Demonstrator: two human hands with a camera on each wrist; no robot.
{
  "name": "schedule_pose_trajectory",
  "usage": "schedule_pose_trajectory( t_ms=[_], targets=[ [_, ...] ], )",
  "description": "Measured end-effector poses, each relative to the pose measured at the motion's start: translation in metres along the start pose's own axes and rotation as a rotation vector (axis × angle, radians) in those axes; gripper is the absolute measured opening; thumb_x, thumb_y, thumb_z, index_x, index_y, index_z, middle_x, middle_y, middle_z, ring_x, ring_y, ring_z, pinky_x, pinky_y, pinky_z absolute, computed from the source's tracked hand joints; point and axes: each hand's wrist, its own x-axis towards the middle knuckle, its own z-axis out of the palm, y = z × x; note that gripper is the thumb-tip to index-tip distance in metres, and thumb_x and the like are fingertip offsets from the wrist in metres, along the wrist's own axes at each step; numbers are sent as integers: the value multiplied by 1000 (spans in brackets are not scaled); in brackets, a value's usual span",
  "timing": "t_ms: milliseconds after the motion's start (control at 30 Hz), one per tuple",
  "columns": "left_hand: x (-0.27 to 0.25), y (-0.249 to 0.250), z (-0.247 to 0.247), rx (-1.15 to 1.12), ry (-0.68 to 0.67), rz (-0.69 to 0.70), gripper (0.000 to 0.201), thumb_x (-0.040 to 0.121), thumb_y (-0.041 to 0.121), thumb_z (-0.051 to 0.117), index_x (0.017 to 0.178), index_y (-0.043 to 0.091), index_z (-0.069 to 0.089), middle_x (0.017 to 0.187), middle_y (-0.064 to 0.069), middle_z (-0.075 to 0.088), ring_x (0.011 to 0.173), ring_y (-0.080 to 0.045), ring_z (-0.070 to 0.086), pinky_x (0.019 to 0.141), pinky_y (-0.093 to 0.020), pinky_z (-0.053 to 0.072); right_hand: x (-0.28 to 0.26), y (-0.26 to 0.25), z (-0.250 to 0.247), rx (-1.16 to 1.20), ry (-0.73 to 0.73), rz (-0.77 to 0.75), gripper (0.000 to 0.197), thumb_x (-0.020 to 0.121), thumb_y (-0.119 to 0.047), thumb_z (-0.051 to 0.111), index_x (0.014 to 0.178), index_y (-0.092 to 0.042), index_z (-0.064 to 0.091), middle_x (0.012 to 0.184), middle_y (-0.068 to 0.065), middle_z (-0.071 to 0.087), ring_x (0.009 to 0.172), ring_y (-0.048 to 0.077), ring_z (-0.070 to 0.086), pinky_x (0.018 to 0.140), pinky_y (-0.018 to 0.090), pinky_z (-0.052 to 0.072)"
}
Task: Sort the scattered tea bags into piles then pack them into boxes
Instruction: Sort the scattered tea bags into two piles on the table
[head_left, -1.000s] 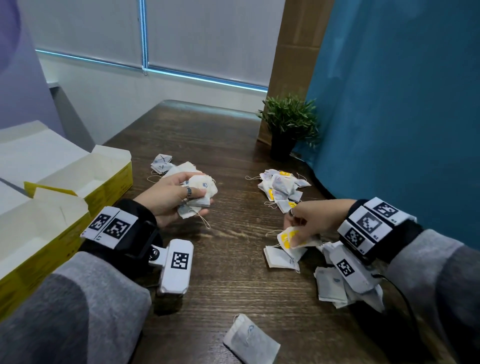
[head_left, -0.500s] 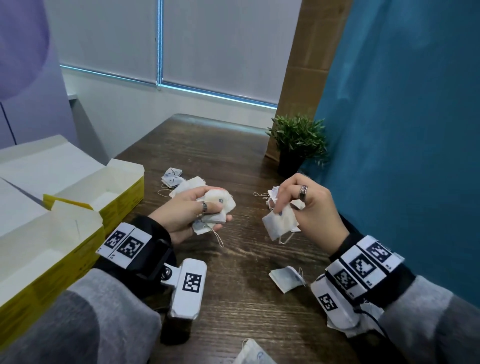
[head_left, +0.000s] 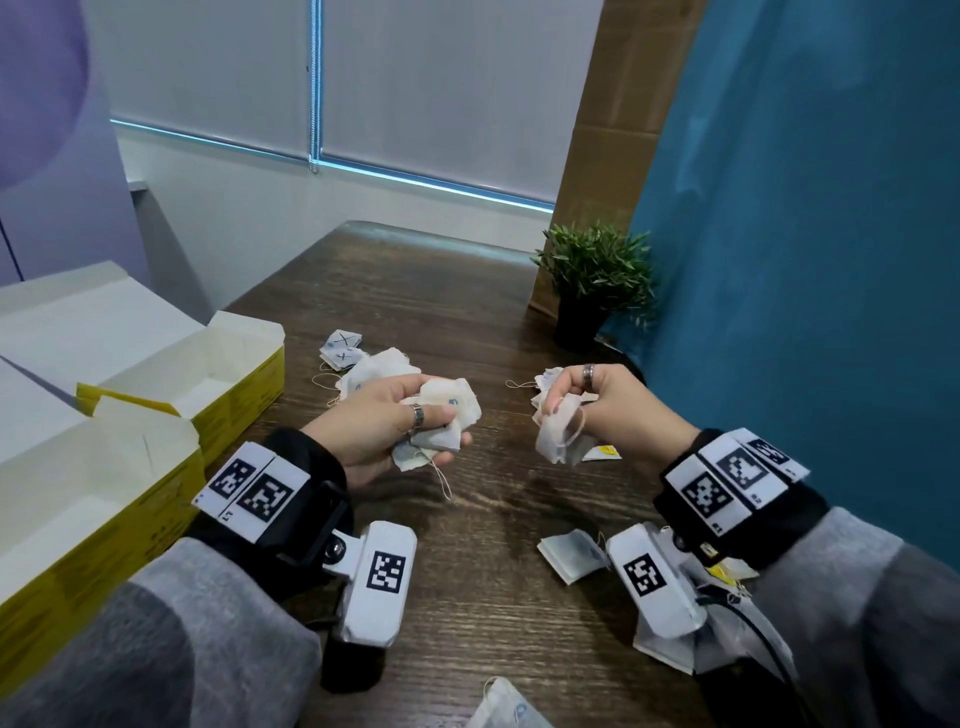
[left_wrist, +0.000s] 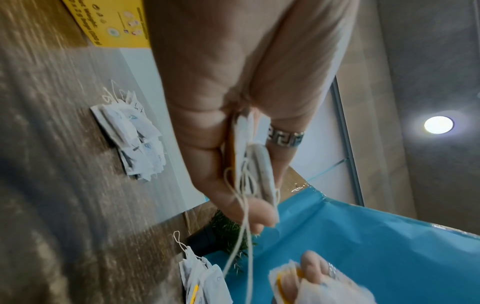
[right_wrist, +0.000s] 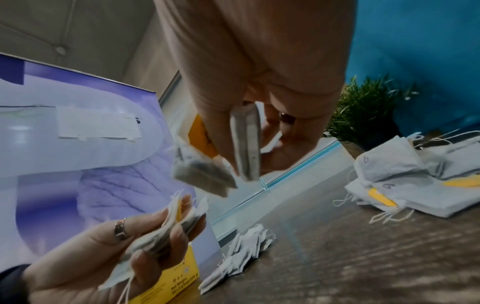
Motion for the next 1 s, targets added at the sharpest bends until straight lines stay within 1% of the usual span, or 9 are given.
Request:
schedule_pose_trajectory(
  t_ms=[167, 267, 367, 500, 600, 700, 767, 900, 1000],
  targets=[
    [1, -6, 8, 34, -48, -42, 44, 76, 10, 71, 115, -1, 53, 86, -16, 64, 59, -16, 65, 51, -25, 55, 23, -14, 24, -160, -94, -26, 26, 80, 0, 66, 62, -15, 54, 54, -3, 52, 45, -3, 46, 45, 8, 37],
    [2, -8, 8, 64, 3, -28, 48, 72, 2, 73, 116, 1, 53, 92, -15, 65, 65, -20, 66, 51, -25, 55, 34, -18, 42, -320, -175, -18, 22, 77, -8, 68, 67, -21, 53, 56, -9, 49, 47, 1, 46, 46, 16, 36],
    [4, -6, 4, 97, 155, 6, 32, 80, -11, 62, 107, 5, 56, 93, -16, 63, 59, -17, 66, 48, -23, 56, 39, -19, 42, -313, -142, -14, 23, 74, -16, 74, 87, -23, 56, 78, 4, 61, 64, 12, 52, 56, 21, 42],
    [5, -2, 3, 76, 221, 17, 32, 84, -16, 52, 108, 5, 56, 91, -16, 58, 49, -15, 64, 44, -22, 54, 31, -14, 13, -212, -107, 43, 19, 75, -18, 77, 78, -23, 59, 88, 14, 67, 74, 16, 58, 65, 25, 47],
    [5, -1, 2, 66, 234, 39, 35, 84, -16, 50, 111, 7, 56, 98, -15, 53, 46, -14, 64, 45, -23, 55, 15, -8, -12, -207, -330, 107, 15, 76, -14, 75, 66, -20, 66, 77, 7, 66, 70, 19, 61, 63, 24, 50],
    [4, 1, 0, 82, 226, 64, 40, 86, -16, 48, 115, 11, 56, 101, -4, 50, 62, -21, 64, 49, -25, 56, 1, 2, -17, -425, -663, 191, 14, 76, -14, 75, 73, -23, 65, 111, 17, 67, 109, 31, 61, 95, 40, 49],
    [3, 1, 0, 89, 216, 68, 39, 87, -16, 46, 111, 13, 57, 98, 3, 47, 72, -24, 60, 52, -27, 57, -7, 12, -11, -508, -821, 230, 16, 74, -15, 77, 72, -26, 65, 117, 19, 64, 116, 30, 57, 102, 44, 43],
    [1, 2, 0, 92, 187, 15, 30, 89, -14, 41, 87, 9, 60, 96, -11, 54, 71, -25, 60, 52, -31, 57, -15, 23, 2, -651, -862, 197, 14, 71, -19, 78, 73, -25, 65, 86, 10, 69, 78, 14, 61, 75, 36, 51],
    [1, 1, -1, 78, 183, -40, 29, 90, -13, 39, 89, 5, 62, 99, -16, 56, 74, -25, 62, 51, -32, 58, -17, 18, 6, -701, -816, 132, 17, 75, -17, 75, 74, -24, 60, 72, -4, 63, 62, 4, 56, 58, 19, 46]
  ],
)
